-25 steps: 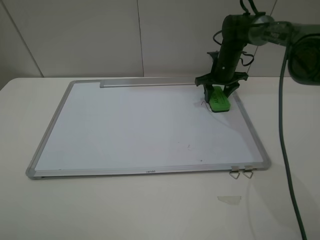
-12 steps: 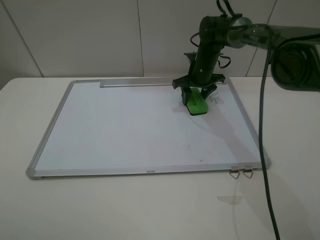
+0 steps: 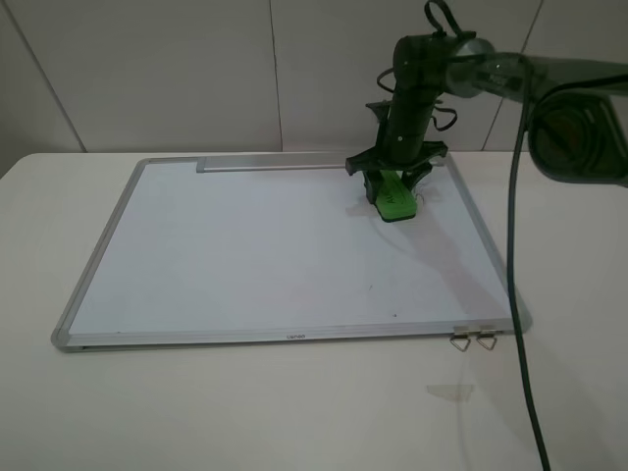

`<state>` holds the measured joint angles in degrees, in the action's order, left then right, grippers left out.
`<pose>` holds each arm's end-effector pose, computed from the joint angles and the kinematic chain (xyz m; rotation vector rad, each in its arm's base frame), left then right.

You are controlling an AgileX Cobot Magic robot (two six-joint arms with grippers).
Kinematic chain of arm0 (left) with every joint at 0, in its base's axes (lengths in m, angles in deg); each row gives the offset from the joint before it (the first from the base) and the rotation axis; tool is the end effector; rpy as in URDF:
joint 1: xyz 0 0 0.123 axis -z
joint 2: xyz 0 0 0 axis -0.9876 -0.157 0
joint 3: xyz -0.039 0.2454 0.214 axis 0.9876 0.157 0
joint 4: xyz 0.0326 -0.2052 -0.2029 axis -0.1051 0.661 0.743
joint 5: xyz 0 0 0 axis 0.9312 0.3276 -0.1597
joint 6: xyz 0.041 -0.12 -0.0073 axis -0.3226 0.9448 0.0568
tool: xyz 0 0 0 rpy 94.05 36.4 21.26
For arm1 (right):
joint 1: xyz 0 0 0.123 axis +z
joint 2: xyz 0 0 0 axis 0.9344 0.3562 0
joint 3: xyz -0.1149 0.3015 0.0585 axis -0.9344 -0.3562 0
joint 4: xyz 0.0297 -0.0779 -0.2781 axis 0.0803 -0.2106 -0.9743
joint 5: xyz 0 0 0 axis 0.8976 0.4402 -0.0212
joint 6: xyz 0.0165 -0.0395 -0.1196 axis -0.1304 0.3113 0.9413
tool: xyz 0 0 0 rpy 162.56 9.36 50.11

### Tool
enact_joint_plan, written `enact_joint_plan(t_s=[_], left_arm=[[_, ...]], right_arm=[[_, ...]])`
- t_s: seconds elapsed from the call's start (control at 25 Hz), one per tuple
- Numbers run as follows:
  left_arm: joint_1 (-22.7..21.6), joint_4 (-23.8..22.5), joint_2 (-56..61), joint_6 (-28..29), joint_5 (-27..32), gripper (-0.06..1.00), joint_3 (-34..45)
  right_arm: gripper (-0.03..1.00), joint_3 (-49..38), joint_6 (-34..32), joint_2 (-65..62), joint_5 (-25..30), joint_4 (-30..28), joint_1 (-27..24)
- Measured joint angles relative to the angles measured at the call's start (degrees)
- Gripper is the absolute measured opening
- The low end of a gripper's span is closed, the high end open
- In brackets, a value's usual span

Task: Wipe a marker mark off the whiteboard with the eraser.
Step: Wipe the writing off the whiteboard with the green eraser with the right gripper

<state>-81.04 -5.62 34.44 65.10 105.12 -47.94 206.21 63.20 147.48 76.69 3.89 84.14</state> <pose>0.0170 -0.0156 0.2848 -0.0368 2.0078 -0.1956 0.5691 0.1493 0.0471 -0.3763 3.0842 -0.0312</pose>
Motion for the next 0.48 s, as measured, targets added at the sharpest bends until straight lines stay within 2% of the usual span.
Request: enact_joint_plan(t_s=[0.28, 0.48], left_arm=[[0.0, 0.0, 0.0, 0.0, 0.0, 0.78, 0.0], [0.0, 0.0, 0.0, 0.0, 0.0, 0.78, 0.0]], right_arm=[[0.6, 0.5, -0.2, 0.3, -1.1, -1.0, -6.9], [0.6, 0.5, -1.3, 0.4, -1.2, -1.1, -8.0]])
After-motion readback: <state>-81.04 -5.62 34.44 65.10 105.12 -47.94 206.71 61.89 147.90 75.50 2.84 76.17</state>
